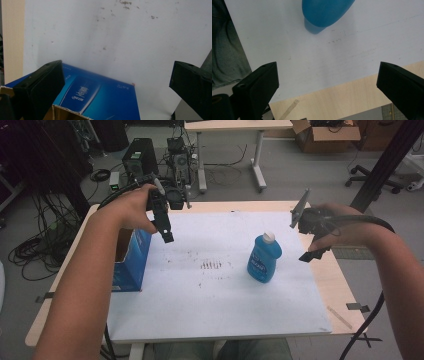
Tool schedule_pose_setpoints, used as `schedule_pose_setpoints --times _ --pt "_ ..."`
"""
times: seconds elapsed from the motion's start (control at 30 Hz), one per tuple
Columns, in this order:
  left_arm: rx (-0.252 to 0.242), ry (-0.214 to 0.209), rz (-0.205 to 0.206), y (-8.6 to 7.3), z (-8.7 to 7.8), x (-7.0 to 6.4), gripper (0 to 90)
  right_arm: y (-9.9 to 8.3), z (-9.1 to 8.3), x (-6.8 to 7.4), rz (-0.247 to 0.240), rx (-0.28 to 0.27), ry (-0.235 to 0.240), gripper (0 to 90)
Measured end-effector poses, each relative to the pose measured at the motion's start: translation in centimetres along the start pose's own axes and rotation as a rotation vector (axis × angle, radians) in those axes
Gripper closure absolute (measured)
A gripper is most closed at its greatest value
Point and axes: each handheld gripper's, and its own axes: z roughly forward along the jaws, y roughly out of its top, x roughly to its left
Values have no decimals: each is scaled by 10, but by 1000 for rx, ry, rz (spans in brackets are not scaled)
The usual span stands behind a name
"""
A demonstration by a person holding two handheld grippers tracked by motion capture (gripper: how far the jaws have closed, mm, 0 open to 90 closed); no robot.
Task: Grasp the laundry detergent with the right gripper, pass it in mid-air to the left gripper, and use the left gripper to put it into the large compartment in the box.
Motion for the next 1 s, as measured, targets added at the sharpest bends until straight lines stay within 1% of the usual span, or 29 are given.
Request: schedule_pose_setpoints --times 0.1,0.17,0.23,0.3,0.37,0.4,0.43,0.5,0.6,0.63,0.77,0.8,1.0 --pt "3 -2 0 -1 0 -1 2 0 1 0 3 5 -3 43" --pt "2 -6 3 -1 0 -4 3 0 3 1 4 -3 -1 42" --pt "8 -12 15 0 0 -8 3 -1 4 1 0 -6 2 43" --pt "12 -14 23 0 0 -11 2 -2 6 2 6 -6 -1 43" --pt "10 -20 29 0 0 -15 2 -3 7 3 4 -11 -7 42" --pt "8 -23 33 0 0 -17 2 -3 8 5 12 -15 -7 43" --pt "12 -26 38 0 1 -20 2 -4 9 5 7 -18 -8 43" --pt "26 -29 49 0 3 -24 2 -4 10 7 13 -18 -8 43" --pt "29 -32 59 -1 5 -29 2 -5 11 10 14 -23 -12 43" --pt "25 -36 65 -2 5 -33 2 -5 12 11 12 -30 -12 43" --pt "19 -35 72 -5 6 -38 2 -6 15 13 17 -37 -12 43" --pt "10 -41 74 -6 7 -41 2 -6 17 15 21 -37 -12 43" --pt "7 -41 80 -9 11 -50 2 -6 24 17 24 -76 -6 43"
